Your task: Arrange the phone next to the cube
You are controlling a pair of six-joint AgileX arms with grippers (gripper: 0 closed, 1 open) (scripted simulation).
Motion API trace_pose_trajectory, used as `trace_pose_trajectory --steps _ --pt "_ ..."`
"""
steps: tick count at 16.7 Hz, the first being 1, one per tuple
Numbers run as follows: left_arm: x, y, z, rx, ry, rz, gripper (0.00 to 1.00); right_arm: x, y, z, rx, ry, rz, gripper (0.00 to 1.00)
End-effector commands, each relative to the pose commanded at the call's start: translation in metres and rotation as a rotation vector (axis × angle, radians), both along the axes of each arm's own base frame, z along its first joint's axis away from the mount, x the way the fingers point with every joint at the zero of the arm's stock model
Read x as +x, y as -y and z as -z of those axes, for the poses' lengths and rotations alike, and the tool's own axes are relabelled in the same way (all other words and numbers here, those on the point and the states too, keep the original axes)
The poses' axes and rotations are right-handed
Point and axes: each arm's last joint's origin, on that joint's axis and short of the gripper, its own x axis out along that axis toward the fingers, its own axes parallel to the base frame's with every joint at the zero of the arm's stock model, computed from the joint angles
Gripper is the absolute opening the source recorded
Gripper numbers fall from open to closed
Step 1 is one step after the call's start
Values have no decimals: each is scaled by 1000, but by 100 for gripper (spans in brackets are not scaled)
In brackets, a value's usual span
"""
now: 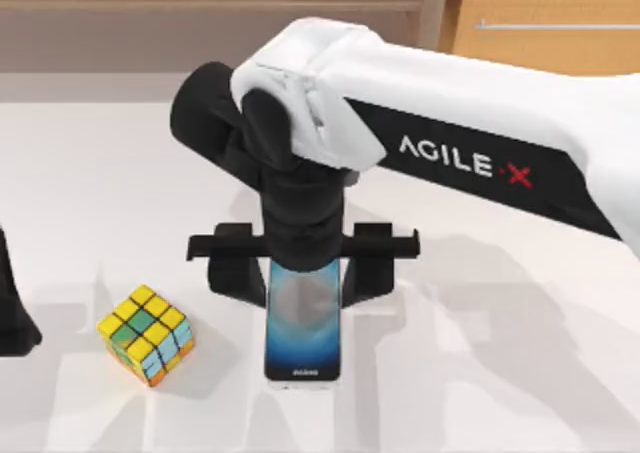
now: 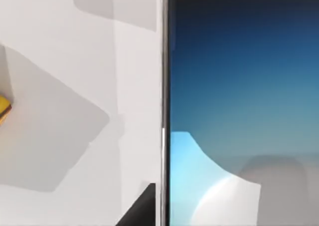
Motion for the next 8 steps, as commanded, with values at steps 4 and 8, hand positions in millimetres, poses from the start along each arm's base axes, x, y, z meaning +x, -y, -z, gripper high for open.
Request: trace_pose_trajectory --steps 4,8 --pt "0 0 0 0 0 0 100 1 1 -1 3 1 5 0" --pt "0 0 0 0 0 0 100 1 1 -2 13 9 4 0"
